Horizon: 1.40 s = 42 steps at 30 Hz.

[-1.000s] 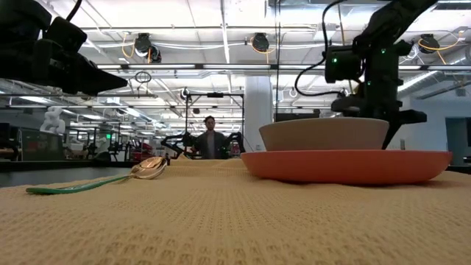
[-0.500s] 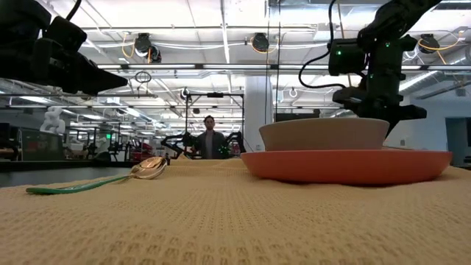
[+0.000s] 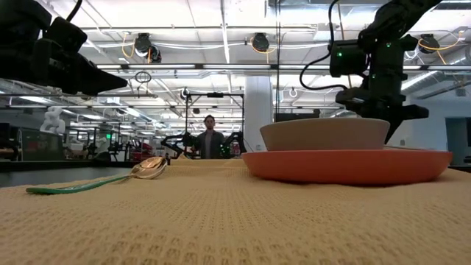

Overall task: Set table place
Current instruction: Put the fork to the right of the plate on the napkin

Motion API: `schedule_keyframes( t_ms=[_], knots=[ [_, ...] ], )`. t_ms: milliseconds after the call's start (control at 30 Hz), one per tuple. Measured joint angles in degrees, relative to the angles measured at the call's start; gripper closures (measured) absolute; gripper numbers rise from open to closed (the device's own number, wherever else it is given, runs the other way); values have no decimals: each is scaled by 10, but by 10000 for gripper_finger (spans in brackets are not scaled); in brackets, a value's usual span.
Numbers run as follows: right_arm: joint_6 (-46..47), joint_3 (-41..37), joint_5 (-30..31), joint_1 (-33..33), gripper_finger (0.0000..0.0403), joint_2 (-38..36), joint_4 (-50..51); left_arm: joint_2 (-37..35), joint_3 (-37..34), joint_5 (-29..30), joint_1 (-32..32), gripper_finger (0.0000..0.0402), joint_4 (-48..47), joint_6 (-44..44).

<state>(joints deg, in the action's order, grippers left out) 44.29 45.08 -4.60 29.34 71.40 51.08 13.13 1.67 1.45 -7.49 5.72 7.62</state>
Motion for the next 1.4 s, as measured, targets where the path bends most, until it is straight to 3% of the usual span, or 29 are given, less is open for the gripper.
schedule_keyframes(
  t_ms=[1400],
  knots=[
    [-52,0,0,0,385,0,44,0,0,0,0,371,0,-6]
  ],
)
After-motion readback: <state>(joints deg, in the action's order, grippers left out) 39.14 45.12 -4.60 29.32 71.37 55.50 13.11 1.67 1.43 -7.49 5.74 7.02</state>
